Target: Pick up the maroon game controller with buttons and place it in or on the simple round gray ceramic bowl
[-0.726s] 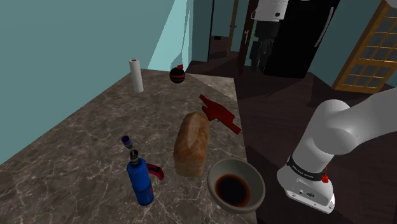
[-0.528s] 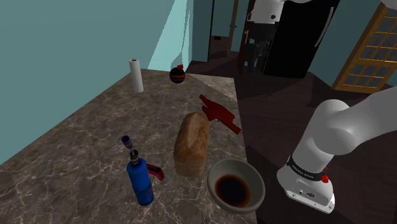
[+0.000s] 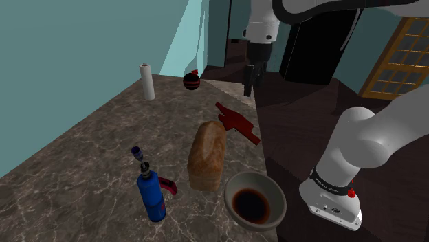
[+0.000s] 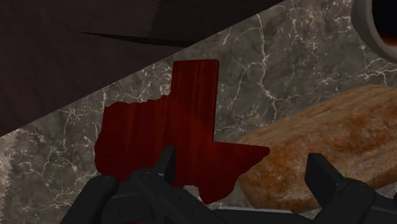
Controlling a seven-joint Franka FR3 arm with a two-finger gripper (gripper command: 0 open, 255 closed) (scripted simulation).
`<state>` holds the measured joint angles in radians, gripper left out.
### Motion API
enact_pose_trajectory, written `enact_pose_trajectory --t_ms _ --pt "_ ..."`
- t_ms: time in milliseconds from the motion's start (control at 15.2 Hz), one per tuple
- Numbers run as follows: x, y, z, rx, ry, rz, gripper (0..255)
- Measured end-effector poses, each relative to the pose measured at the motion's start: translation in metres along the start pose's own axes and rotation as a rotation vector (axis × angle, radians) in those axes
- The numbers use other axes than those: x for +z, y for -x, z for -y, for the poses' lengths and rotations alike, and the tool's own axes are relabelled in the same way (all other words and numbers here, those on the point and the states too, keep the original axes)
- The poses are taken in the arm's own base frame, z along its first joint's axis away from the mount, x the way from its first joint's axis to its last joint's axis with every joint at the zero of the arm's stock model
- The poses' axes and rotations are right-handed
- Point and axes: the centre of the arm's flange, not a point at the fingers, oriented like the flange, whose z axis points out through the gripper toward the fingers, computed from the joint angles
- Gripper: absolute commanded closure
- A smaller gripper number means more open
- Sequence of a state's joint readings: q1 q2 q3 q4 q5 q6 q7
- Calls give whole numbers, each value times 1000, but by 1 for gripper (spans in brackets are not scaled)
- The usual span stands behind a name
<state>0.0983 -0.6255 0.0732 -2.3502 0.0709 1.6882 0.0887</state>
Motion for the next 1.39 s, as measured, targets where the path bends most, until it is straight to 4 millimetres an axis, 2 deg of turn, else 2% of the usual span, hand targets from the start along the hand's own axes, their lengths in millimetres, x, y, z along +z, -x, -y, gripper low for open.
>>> enact_pose_trajectory --t_ms 396,1386 --pt "35 -34 63 -72 15 -12 0" --pt "131 -93 229 -251 52 -41 0"
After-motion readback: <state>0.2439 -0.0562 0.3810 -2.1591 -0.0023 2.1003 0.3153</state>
